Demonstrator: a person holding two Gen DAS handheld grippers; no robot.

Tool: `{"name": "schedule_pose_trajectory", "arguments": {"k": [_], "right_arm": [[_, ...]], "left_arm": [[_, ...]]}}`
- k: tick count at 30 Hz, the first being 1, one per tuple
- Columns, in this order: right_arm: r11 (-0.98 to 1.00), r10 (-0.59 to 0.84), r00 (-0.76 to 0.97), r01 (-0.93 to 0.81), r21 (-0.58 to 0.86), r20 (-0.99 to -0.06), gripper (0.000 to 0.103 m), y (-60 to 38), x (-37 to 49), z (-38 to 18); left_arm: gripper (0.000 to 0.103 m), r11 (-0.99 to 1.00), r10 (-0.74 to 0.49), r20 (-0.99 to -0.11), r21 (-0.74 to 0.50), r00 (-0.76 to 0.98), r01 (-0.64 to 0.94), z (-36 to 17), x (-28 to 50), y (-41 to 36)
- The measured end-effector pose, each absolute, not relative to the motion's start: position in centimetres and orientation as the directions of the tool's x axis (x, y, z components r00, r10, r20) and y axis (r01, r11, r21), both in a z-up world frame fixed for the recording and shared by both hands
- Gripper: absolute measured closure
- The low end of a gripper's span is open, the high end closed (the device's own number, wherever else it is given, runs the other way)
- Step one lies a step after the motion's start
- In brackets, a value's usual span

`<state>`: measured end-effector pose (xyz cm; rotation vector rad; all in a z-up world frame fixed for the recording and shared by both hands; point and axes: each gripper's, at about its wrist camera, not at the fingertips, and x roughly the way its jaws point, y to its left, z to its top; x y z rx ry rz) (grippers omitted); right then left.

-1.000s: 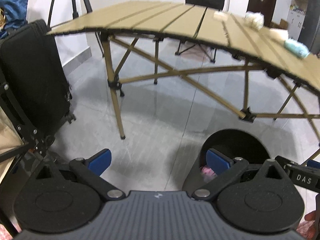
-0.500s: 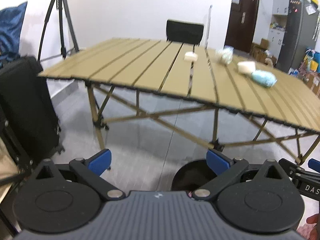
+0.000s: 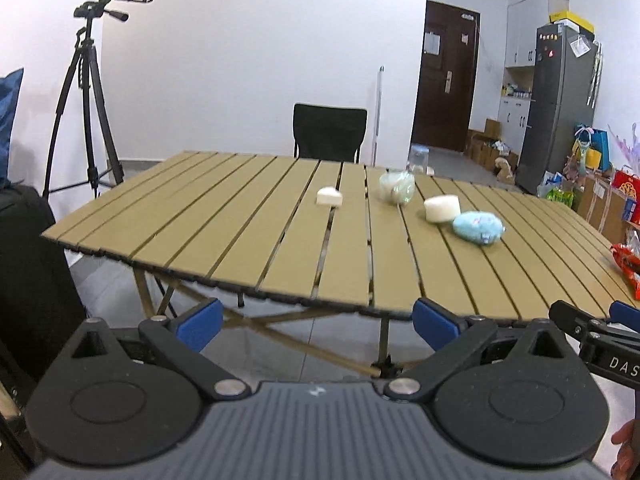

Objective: Collect trash
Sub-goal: 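Move both empty tools back toward the table, then close the right gripper on the light-blue fuzzy plush toy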

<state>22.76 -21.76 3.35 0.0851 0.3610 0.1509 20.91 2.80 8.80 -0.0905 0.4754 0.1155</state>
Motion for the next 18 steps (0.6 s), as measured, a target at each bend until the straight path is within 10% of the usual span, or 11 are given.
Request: {"name": "schedule_pose_trajectory", "arguments": {"k": [18], "right_arm": [[0.991, 0.119, 0.938, -0.091, 0.1, -0.326, 0.0, -23.1, 32.1, 2.8]], "left_arm": [[0.0, 0.987, 0.085, -0.427, -0.086, 0.9, -0.134, 9.2, 30.4, 0.8]]}}
